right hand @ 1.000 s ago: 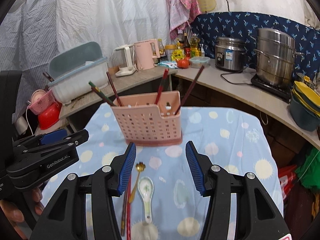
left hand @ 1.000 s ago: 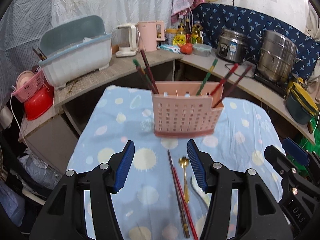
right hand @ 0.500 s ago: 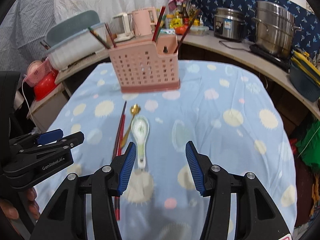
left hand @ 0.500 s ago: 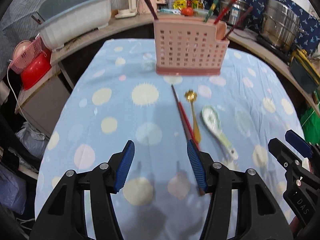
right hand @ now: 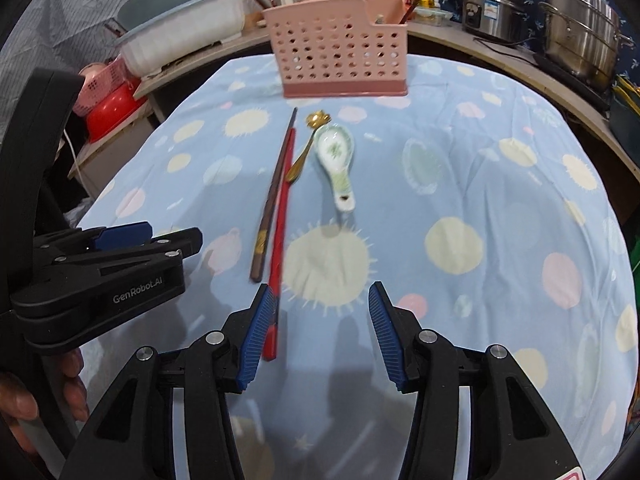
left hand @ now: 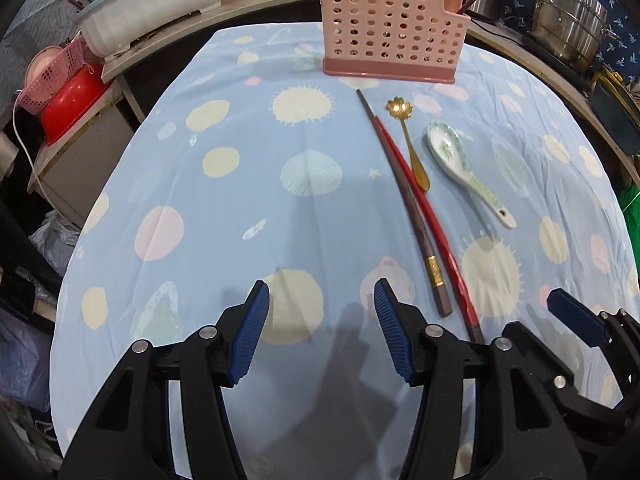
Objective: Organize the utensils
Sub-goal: 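Move both open grippers back down toward the remaining chopsticks, then grasp a red chopstick with the right gripper while the left grasps a brown one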
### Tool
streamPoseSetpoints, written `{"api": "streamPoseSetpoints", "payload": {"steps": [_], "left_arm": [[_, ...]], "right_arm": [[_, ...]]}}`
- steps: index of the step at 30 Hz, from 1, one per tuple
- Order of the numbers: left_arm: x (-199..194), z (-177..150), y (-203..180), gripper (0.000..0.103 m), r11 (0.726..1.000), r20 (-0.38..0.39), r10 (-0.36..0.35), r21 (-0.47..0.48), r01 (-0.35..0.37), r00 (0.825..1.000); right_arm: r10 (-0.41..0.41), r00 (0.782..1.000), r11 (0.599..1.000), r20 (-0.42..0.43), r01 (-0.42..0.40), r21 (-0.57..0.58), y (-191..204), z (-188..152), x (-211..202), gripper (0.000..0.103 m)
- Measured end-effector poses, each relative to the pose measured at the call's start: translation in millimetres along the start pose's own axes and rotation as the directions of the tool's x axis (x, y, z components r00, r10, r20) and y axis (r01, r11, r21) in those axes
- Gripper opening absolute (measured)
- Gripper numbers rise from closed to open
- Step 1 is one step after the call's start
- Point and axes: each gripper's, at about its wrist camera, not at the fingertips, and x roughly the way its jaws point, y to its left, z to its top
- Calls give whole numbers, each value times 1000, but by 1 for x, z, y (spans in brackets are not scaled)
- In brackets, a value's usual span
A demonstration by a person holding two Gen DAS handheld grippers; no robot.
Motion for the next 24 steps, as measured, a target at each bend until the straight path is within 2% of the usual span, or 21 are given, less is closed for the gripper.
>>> {"api": "streamPoseSetpoints", "payload": {"steps": [5,14,20,24], "left_arm": [[3,-6,3,51,1000,-12,4,-4,-4,1000],[6,-10,5,51,1000,-23,2,-6,-2,1000],[7,-9,2,51,1000,-25,-9,2,9,1000],[6,-9,-1,51,1000,-25,-19,3,19,1000]], "right_arm": [[13,999,1000,-29,-14,-28,12,-5,9,34],[11,999,998,-46,-14,-60,22,-6,20,25],[0,999,998,-40,-3,-70,19,-5,22,12],[-1,999,997,-39,-2,-76,14,-7,20,9]]}}
